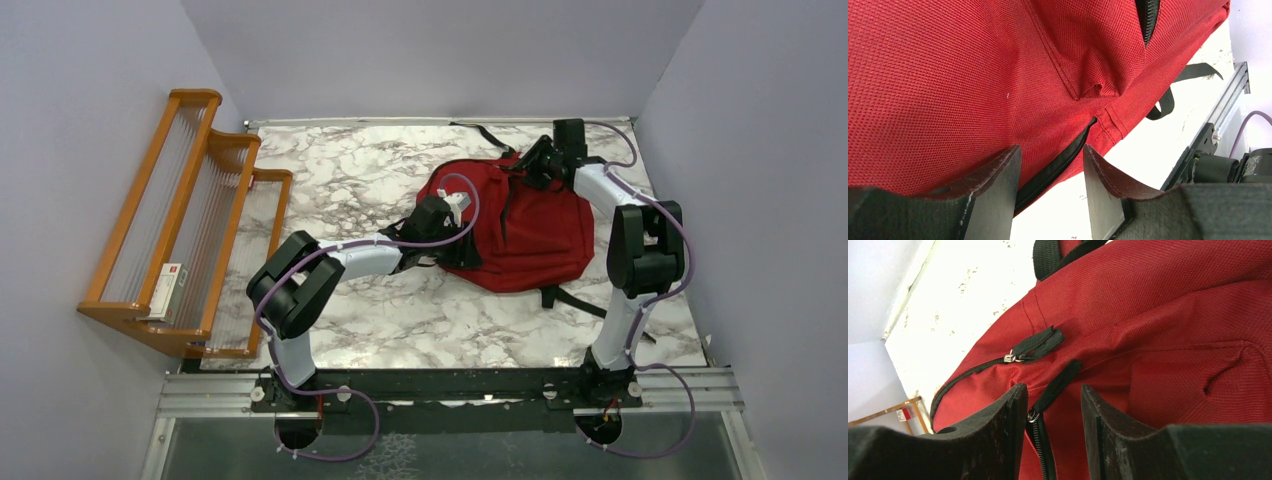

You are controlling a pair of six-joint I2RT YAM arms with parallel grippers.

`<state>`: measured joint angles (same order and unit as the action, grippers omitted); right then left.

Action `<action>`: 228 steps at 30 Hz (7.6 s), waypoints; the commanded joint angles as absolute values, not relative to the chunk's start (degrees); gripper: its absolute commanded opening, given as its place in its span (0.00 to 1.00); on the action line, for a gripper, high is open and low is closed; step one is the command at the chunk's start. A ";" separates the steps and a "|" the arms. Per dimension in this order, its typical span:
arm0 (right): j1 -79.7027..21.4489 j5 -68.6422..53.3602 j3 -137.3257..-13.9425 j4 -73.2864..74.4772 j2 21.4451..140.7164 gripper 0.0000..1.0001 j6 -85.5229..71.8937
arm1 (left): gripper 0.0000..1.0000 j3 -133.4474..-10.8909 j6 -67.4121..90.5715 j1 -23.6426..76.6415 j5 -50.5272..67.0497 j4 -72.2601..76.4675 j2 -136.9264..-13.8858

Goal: Pack the student bag
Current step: Zip the student bag at the center of the board.

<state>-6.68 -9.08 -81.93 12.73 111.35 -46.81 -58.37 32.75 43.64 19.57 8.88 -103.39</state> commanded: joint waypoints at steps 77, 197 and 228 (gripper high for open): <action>-6.35 -8.38 -82.42 13.83 104.35 0.18 -31.71 | 0.54 -74.63 31.37 38.96 18.78 1.69 -102.31; -4.83 -20.57 -64.49 4.00 98.34 0.39 -36.42 | 0.00 -75.70 22.44 48.66 4.22 9.98 -128.21; -5.35 -31.65 -83.44 19.17 115.72 0.46 -25.64 | 0.00 -73.77 20.58 51.32 2.39 10.51 -129.10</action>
